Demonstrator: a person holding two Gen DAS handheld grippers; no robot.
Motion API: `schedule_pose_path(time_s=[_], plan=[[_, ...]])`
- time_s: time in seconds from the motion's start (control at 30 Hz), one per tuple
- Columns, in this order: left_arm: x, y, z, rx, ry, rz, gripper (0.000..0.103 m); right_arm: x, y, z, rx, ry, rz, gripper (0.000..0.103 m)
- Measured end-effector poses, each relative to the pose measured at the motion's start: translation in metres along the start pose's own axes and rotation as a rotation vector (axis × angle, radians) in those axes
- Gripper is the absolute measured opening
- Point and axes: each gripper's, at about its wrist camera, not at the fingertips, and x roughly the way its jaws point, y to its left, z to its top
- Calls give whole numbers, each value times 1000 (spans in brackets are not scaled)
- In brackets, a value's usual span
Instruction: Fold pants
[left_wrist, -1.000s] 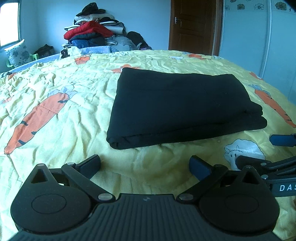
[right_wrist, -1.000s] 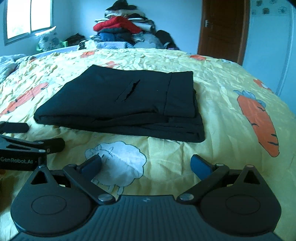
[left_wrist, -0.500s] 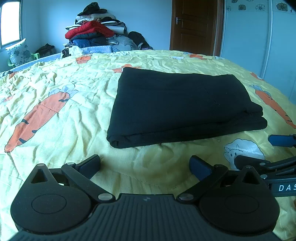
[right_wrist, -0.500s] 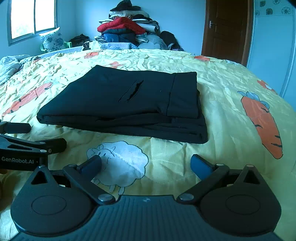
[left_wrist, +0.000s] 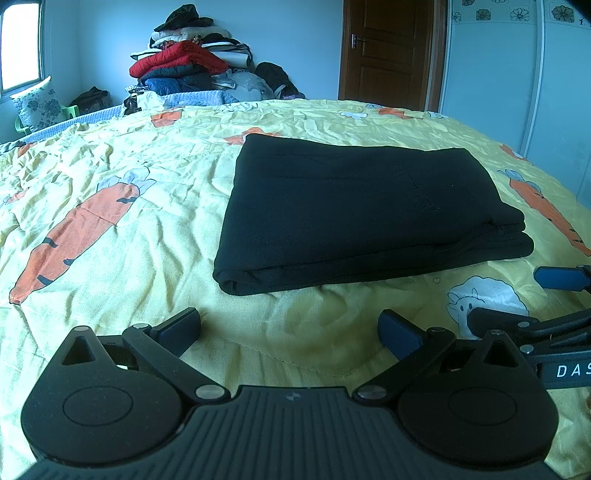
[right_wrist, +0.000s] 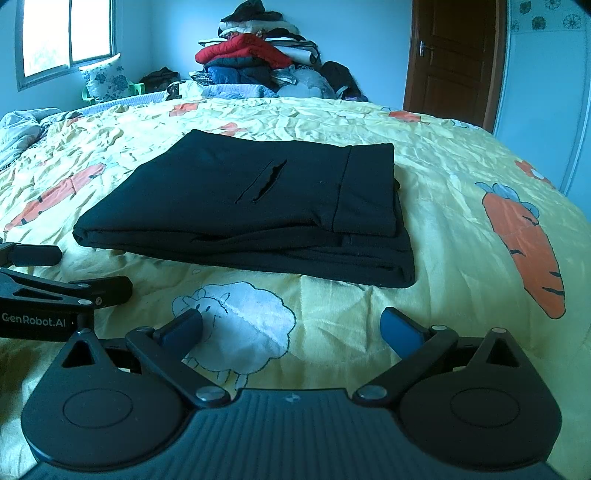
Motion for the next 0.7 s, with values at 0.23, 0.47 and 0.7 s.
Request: schedule_pose_path(time_s=[0.23, 0.47, 0.7], plan=[[0, 0, 0, 0, 0, 0, 103, 1, 0, 2, -1, 7, 3, 103], [0, 0, 0, 0, 0, 0, 103, 2, 0, 3, 2, 10, 3, 103], [0, 0, 0, 0, 0, -1, 103, 3, -1, 5, 11, 20, -2, 103]])
